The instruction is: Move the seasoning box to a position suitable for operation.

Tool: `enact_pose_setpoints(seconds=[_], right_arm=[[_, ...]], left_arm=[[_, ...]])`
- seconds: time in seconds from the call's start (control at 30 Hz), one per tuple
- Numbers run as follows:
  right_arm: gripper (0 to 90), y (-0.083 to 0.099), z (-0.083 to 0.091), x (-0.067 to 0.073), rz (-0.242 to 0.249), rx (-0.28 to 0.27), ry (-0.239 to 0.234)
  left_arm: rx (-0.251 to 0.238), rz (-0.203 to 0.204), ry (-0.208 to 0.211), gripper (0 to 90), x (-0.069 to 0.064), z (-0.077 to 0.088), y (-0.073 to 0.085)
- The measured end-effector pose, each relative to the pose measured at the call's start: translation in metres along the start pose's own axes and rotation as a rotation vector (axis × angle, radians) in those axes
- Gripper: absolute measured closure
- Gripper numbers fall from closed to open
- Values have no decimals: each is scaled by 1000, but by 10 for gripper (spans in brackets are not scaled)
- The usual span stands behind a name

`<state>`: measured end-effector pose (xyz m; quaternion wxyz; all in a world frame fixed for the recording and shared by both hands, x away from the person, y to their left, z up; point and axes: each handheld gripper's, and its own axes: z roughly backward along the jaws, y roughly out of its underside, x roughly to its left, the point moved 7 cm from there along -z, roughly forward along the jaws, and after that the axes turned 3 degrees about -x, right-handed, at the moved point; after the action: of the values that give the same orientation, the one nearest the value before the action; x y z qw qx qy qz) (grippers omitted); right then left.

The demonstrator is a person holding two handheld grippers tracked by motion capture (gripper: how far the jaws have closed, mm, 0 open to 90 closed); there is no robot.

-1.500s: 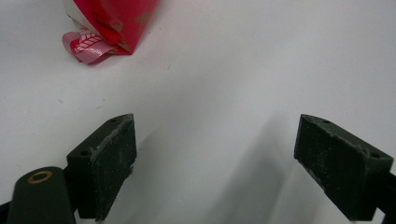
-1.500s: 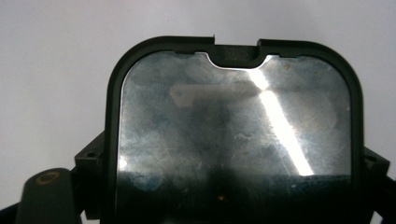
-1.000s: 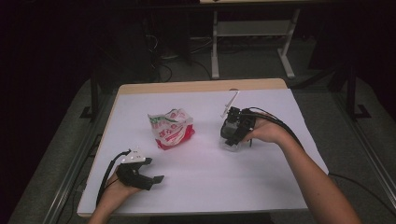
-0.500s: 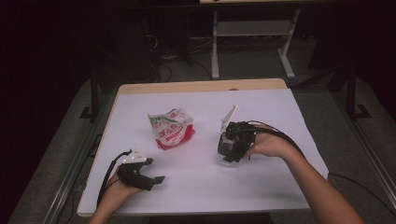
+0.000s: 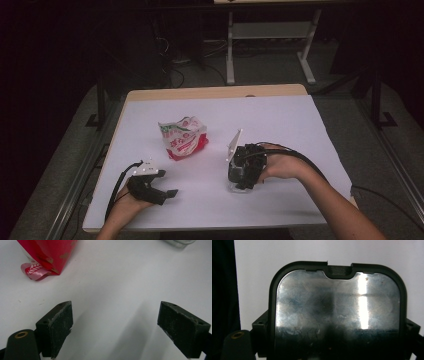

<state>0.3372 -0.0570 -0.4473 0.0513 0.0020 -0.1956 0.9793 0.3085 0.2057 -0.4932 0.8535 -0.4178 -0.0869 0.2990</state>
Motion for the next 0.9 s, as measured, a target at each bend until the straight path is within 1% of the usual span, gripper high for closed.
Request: enact_pose_setpoints(seconds=[0.07, 0.1, 0.17, 0.2, 0.33, 0.37, 0.43, 0.5, 0.53, 0.57, 0.63, 0.67, 0.73, 0.77, 0.83, 0.9], right_arm=[[150, 0, -2, 2, 13, 13, 5], [150, 1, -3, 2, 18, 17, 3], [150, 2, -6, 3, 35, 29, 11], [150, 2, -6, 3, 44, 29, 15], [148, 1, -7, 4, 47, 22, 14], [146, 2, -7, 4, 44, 19, 13], [109, 3, -7, 4, 38, 23, 16], [64, 5, -10, 4, 44, 39, 25], [55, 6, -11, 4, 45, 41, 20], [38, 7, -11, 4, 46, 41, 29], [28, 7, -11, 3, 42, 36, 32], [13, 9, -7, 3, 25, 11, 29], [13, 10, -6, 2, 20, 3, 31], [13, 13, -2, 2, 6, -8, 35], [13, 18, 3, 2, -5, -26, 35], [13, 23, 7, 2, -15, -46, 29]], left_arm=[[2, -3, 2, 127, 0, 0, 0], [9, 1, 5, 127, -1, 0, 1], [5, 7, 5, 127, -2, -1, 1], [9, 1, 5, 127, -2, -1, 1], [13, -6, 8, 127, -2, -1, 0], [9, 0, 9, 127, -3, -2, 0], [11, -1, 9, 127, -3, -2, 0], [11, -3, 10, 127, -4, -2, 0], [16, -9, 12, 127, -4, -2, 0], [14, -10, 12, 127, -4, -2, 0], [13, -8, 13, 127, -4, -2, 0], [12, -6, 13, 126, -4, -2, 0], [11, 0, 13, 127, -5, -2, 0], [16, -7, 16, 127, -4, -2, 1], [18, -10, 17, 127, -5, -2, 1], [15, -4, 18, 127, -6, -3, 0]])
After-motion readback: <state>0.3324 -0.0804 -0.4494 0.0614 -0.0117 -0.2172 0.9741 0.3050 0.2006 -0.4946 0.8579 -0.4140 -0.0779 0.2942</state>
